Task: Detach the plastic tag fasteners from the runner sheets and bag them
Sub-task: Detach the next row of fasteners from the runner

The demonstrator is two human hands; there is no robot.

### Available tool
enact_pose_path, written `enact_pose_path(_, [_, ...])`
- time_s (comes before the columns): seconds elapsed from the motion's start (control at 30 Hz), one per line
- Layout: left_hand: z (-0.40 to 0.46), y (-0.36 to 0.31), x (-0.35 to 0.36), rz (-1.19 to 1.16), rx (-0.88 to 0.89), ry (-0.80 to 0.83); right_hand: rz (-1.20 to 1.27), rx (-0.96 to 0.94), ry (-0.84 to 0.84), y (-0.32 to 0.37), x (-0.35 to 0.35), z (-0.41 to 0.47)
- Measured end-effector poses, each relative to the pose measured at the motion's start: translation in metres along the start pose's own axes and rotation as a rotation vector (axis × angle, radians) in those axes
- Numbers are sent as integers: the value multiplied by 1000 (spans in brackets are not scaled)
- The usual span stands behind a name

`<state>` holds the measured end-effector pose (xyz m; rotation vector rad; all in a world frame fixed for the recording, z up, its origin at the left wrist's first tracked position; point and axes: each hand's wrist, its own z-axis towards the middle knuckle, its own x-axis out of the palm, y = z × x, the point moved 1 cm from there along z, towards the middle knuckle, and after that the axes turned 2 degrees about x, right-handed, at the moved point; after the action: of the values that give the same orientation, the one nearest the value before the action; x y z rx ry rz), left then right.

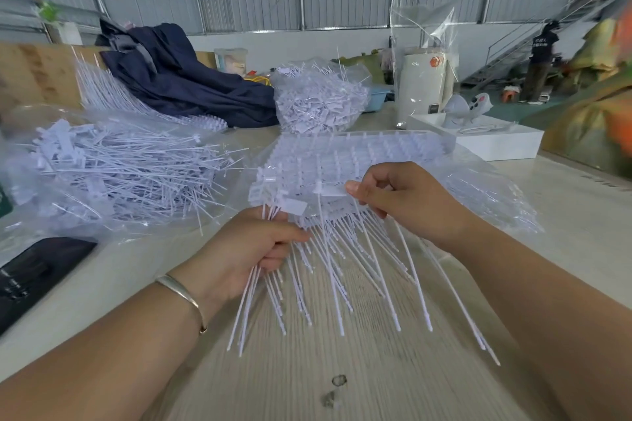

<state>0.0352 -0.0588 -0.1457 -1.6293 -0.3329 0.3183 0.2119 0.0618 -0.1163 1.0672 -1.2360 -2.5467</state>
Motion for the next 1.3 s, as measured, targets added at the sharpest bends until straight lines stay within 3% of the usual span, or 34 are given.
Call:
enact_pose_path(0.37, [3, 3, 1, -80, -69, -1, -82, -62, 137, -1, 11, -2])
enact_pose_path(0.63, [-1, -4, 1, -50, 64, 102, -112, -86, 193, -4, 14, -1])
enact_pose_path(0.8, [-1, -3, 0, -18, 61, 103, -79, -76, 238, -5, 9, -2])
enact_pose_path(0.9, [1, -3, -2, -115, 39, 101, -23, -39, 255, -5, 4, -2])
enact_pose_path(1.13, [-2, -6, -5, -301, 22, 269, 94, 70, 251, -4, -5, -2])
enact_pose_path(1.3, [-4, -8, -5, -422, 47, 389, 96, 110, 344, 1, -6, -6])
